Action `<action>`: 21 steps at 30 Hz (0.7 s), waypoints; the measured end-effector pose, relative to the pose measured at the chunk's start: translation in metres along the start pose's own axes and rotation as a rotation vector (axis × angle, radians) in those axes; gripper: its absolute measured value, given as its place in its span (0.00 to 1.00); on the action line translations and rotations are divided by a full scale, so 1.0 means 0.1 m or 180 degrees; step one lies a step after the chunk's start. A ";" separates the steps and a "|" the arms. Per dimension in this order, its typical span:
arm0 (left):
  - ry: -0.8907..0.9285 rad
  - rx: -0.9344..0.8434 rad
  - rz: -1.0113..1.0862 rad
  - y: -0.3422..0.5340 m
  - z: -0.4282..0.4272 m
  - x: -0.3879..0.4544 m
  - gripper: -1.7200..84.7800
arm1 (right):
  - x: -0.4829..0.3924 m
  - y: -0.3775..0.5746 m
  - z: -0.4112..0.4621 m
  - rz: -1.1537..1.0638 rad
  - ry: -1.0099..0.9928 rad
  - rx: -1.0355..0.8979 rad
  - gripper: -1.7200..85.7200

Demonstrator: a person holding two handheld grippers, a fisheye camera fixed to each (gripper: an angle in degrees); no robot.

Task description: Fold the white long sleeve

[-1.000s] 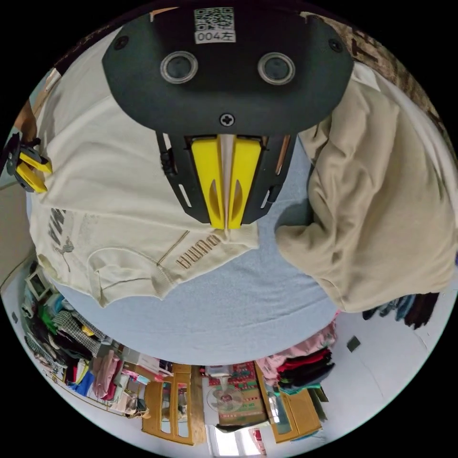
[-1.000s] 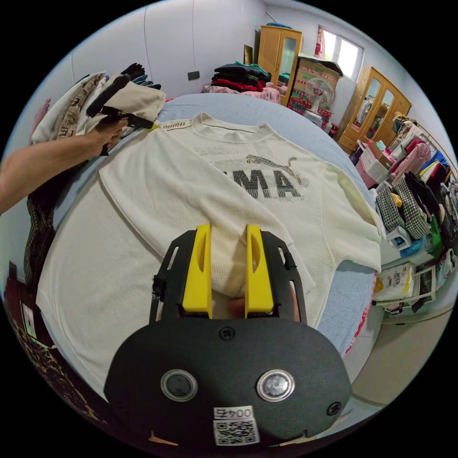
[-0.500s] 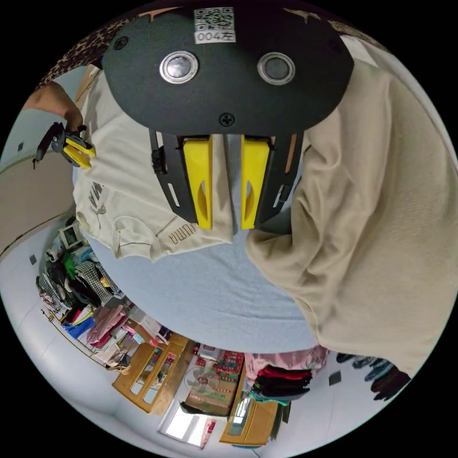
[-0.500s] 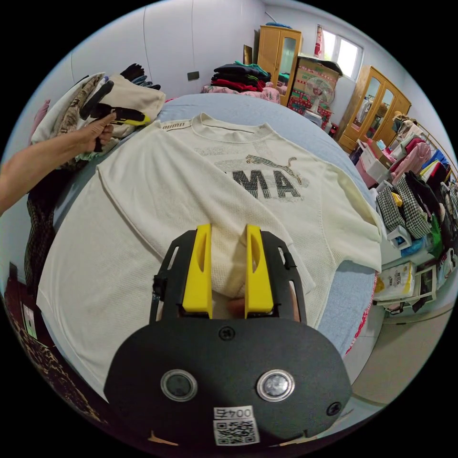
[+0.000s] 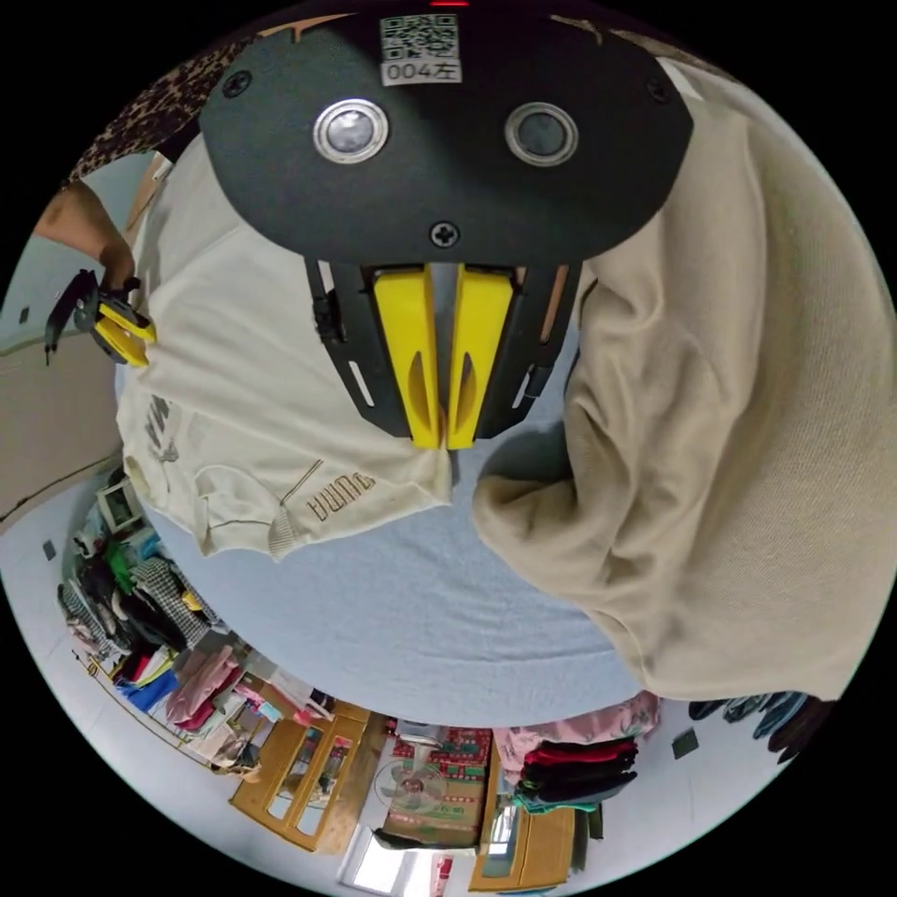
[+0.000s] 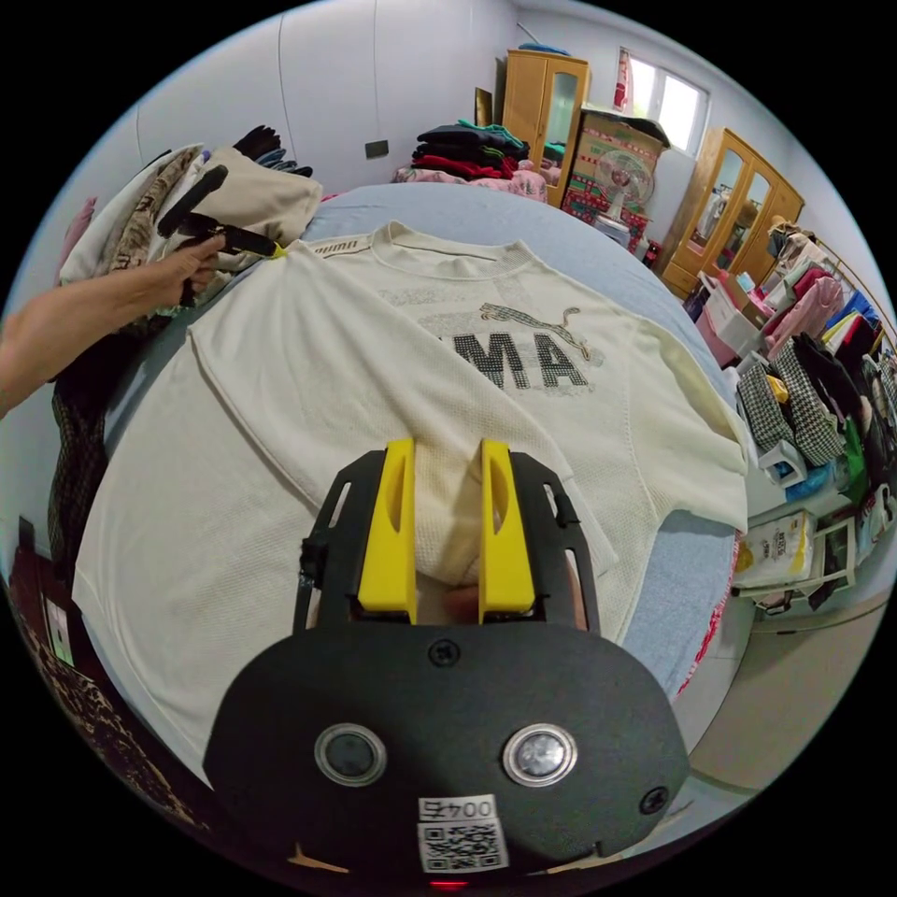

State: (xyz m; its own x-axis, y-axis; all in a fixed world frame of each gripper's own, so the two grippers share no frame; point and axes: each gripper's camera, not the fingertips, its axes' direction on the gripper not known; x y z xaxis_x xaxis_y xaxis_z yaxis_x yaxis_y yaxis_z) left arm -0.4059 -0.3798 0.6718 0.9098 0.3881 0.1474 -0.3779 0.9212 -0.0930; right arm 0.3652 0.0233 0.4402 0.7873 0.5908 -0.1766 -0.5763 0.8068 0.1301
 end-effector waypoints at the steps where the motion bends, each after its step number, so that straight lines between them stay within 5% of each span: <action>1: 0.0059 0.0099 -0.0001 0.10 -0.14 0.01 0.04 | 0.02 0.00 -0.02 0.0001 0.0000 0.0000 0.15; 10: -0.0324 0.0249 0.0021 1.73 -0.72 0.56 0.07 | 0.19 0.04 -0.22 0.0025 0.0001 0.0003 0.14; 21: -0.0420 0.0102 -0.0018 1.99 -0.65 0.62 0.07 | 0.58 0.15 -0.58 0.0042 -0.0011 0.0005 0.14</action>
State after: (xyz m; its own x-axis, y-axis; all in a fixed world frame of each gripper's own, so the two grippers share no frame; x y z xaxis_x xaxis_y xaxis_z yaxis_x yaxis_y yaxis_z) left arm -0.4139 -0.1741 0.5981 0.8822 0.3812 0.2764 -0.3799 0.9230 -0.0606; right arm 0.3895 0.0699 0.3755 0.7803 0.6014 -0.1716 -0.5863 0.7989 0.1340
